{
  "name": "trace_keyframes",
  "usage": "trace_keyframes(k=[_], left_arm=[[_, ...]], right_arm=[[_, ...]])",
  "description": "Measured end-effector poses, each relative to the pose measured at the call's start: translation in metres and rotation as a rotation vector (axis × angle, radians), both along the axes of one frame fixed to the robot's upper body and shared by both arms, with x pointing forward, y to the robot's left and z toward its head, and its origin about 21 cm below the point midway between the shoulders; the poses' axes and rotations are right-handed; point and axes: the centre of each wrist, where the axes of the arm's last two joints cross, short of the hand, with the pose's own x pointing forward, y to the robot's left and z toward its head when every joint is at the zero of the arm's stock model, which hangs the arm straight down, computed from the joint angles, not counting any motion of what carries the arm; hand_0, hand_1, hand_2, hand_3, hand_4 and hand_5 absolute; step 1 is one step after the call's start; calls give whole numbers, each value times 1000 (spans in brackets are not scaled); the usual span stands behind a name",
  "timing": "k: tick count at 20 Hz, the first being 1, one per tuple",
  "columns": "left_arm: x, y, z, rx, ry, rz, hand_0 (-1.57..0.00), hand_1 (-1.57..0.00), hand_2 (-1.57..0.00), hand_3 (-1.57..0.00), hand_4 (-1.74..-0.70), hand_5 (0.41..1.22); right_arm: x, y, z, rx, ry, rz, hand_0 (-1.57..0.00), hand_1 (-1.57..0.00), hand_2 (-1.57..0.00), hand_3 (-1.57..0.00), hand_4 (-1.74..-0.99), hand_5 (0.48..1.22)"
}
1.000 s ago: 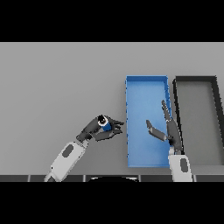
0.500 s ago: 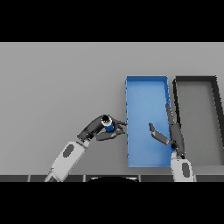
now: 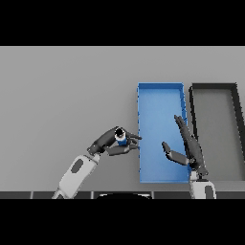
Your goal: Pick up the blue pipe and place it into the blue bin.
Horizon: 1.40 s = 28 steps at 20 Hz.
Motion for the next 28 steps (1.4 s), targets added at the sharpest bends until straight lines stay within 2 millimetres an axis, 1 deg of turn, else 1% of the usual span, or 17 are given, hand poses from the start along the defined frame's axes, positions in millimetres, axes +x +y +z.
trace_keyframes(k=[1,3,5,6,8,9,14,15,17,19,20,22,23,25,26,27,28], left_arm=[[2,5,1,-1,-2,2,-1571,-1571,-1571,-1571,-1467,1221],[1,5,-2,4,1,2,-1571,-1571,-1571,-1571,-1467,1221],[0,3,3,6,-1,-2,-1571,-1571,-1571,-1571,-1467,1221],[-1,5,1,12,1,-3,-1571,-1571,-1571,-1571,-1467,1221],[2,4,4,14,-6,4,-1571,-1571,-1571,-1571,-1467,1221],[3,4,3,25,1,4,-1571,-1571,-1571,-1571,-1467,1221],[5,2,3,17,-8,6,-1571,-1571,-1571,-1571,-1467,1221],[7,2,3,15,-8,3,-1571,-1571,-1571,-1571,-1466,1221],[8,7,0,9,-22,-10,-1571,-1571,-1571,-1571,-1464,1221],[10,1,3,7,6,-26,-1571,-1571,-1571,-1571,-1467,1221],[9,5,1,3,16,-28,-1571,-1571,-1571,-1571,-1469,1221],[9,7,1,6,24,-26,-1571,-1571,-1571,-1571,-1470,1221],[10,6,1,21,22,-20,-1571,-1571,-1571,-1571,-1469,1221],[11,5,1,36,7,-6,-1571,-1571,-1571,-1571,-1467,1221],[11,6,3,20,-4,-8,-1571,-1571,-1571,-1571,-1465,1221],[9,7,0,45,16,-2,-1571,-1571,-1571,-1571,-1462,1221],[8,6,-1,56,27,-8,-1571,-1571,-1571,-1571,-1517,1221]], right_arm=[[3,-4,15,3,-14,68,1,-23,-118,-1,-1224,600],[9,1,41,1,-19,199,1,-14,-111,0,-1237,577],[16,14,62,-20,-6,307,1,-9,-104,0,-1255,560],[22,17,72,-47,-2,334,1,-7,-99,0,-1261,560],[26,27,83,-116,5,402,1,-4,-81,1,-1281,558],[31,34,93,-147,-17,437,1,-3,-66,1,-1291,558],[39,69,112,-204,-31,601,1,0,-43,1,-1294,560],[42,79,114,-208,-22,633,1,0,-45,1,-1282,555],[47,87,117,-236,-24,670,1,0,-48,1,-1253,554],[52,102,123,-252,-31,707,-3,-10,-59,1,-1232,545],[56,105,125,-271,-27,709,-7,-16,-66,1,-1223,540],[65,115,131,-298,-32,734,-16,-25,-77,1,-1196,526],[67,120,129,-308,-12,745,-23,-32,-83,1,-1186,521],[74,130,129,-325,-5,757,-34,-55,-110,-7,-1192,507],[74,133,130,-331,-7,772,-69,-108,-166,-44,-1204,497],[78,135,134,-339,-10,779,-168,-218,-261,-128,-1233,487],[80,140,134,-350,-2,788,-323,-362,-377,-242,-1278,485]])
